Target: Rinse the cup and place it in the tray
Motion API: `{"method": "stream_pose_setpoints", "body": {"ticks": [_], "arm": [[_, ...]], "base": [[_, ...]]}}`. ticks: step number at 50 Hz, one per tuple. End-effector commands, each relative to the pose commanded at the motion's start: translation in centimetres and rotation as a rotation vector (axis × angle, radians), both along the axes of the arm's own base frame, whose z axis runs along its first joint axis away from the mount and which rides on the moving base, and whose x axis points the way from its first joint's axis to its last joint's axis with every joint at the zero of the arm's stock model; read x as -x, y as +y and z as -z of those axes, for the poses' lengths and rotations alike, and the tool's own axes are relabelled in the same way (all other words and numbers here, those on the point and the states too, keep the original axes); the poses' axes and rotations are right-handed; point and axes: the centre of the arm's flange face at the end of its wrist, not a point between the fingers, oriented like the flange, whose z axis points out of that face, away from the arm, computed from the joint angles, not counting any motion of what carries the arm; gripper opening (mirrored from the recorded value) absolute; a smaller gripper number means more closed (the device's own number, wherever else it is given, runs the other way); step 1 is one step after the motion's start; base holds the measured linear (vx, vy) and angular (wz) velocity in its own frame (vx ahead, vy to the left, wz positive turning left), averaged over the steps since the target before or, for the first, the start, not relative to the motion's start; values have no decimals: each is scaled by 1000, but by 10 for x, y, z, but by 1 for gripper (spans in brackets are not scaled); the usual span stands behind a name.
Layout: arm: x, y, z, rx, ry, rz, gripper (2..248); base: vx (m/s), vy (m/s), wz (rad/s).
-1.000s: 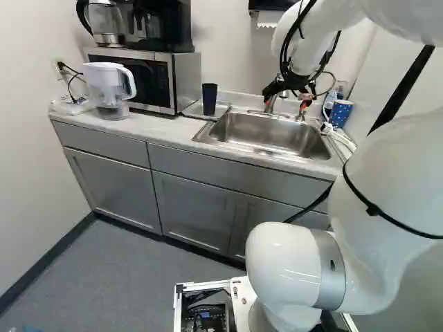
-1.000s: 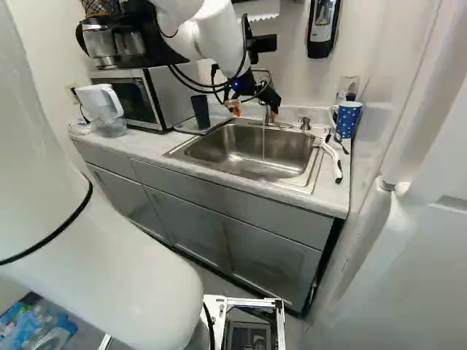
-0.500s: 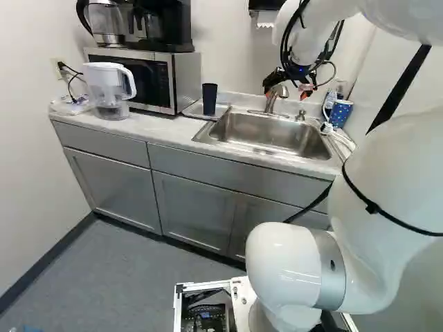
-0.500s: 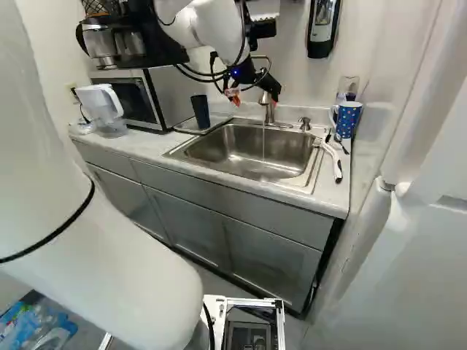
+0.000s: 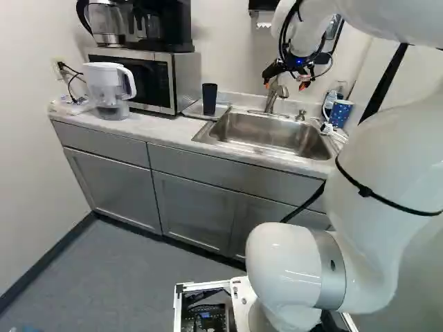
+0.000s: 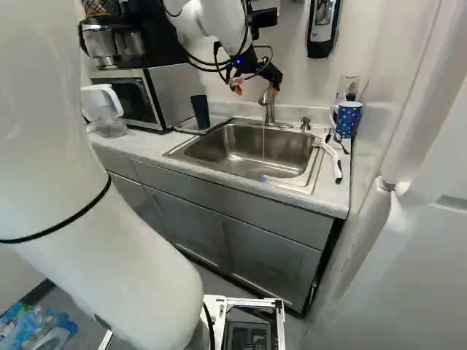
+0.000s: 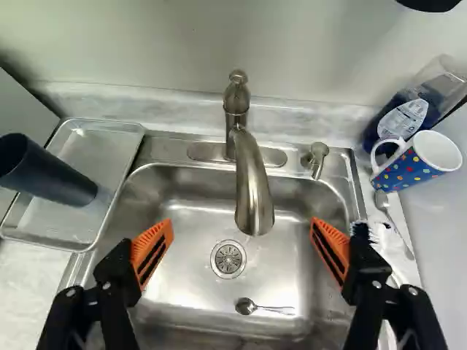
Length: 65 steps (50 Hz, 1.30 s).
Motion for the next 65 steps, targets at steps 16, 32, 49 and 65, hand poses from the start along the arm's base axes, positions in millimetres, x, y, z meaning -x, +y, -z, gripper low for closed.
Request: {"method": "stream_pose_setpoints", "body": {"ticks": [16, 32, 49, 65], "arm": [[-28, -6, 0, 0, -1, -5, 247], [-48, -11, 1, 1, -4, -5, 247], [-49, -11, 0, 2, -9, -5, 247], [-51, -12, -2, 13, -49, -9, 247]], "base": [[0, 0, 0], [0, 0, 0], [0, 0, 0], [0, 0, 0]]}}
